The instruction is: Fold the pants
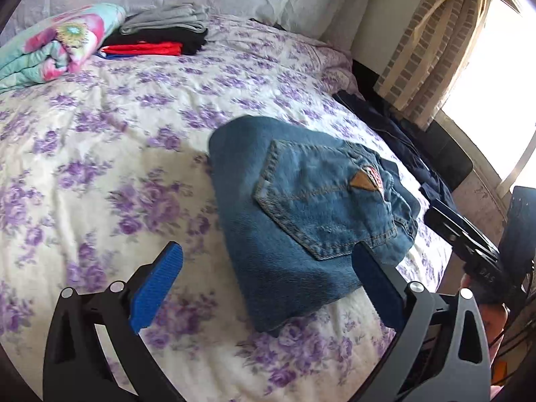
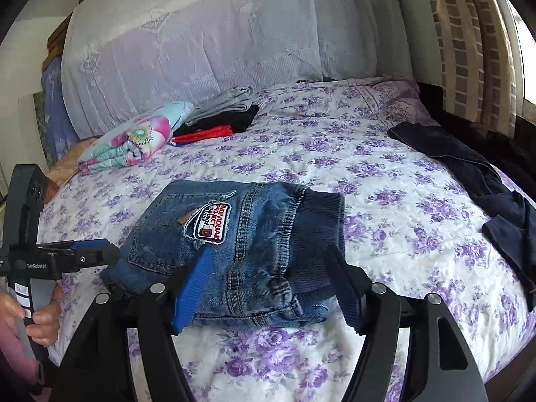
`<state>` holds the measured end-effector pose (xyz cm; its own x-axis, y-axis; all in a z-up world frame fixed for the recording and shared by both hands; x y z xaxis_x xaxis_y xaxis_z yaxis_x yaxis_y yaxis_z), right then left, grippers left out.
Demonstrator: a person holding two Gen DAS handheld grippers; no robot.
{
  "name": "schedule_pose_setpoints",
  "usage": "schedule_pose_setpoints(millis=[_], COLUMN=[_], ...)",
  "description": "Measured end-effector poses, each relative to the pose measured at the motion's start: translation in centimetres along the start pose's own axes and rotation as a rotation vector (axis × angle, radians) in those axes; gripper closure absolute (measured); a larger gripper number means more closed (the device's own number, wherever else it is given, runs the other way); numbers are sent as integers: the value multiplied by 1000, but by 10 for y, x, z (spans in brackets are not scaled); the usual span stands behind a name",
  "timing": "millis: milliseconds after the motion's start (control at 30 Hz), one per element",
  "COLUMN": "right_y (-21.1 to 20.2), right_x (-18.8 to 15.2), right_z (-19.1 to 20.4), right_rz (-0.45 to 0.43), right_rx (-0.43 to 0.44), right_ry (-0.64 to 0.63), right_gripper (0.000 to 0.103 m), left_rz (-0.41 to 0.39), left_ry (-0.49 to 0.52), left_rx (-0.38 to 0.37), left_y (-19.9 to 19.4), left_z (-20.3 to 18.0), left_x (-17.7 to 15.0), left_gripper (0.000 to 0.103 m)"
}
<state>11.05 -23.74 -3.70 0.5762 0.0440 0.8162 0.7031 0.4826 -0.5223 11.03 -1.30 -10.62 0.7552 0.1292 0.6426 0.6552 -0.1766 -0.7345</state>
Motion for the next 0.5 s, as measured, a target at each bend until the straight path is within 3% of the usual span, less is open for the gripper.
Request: schedule_pose_setpoints(millis=[200, 367, 500], right_y=[-6, 0, 22], right_x=[-18, -19, -18], right_z=[-40, -64, -87], right_rz=[-13, -41, 9], right_rx=[35, 212, 328], right_ry=[179, 374, 495], right_gripper=[29, 29, 28], left_rz=[102, 147, 179], left_ry=[-92, -102, -60], left_rx=[-50, -119, -181], left_y=[12, 24, 35], left_z=[15, 3, -16], left_x=[-9, -15, -20], left_gripper=[5, 5, 5])
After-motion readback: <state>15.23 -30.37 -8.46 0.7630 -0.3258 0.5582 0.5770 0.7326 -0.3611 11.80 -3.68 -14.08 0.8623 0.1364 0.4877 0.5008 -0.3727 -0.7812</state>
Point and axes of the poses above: each gripper's, at about its wrist camera, not at the fingertips, and y roughly the way its jaws point, z to its left, x to its top, the point moved 8 cm from there along y, roughly the way its jaws point, and after that the axes turned 13 degrees about x, right-handed, at the moved point
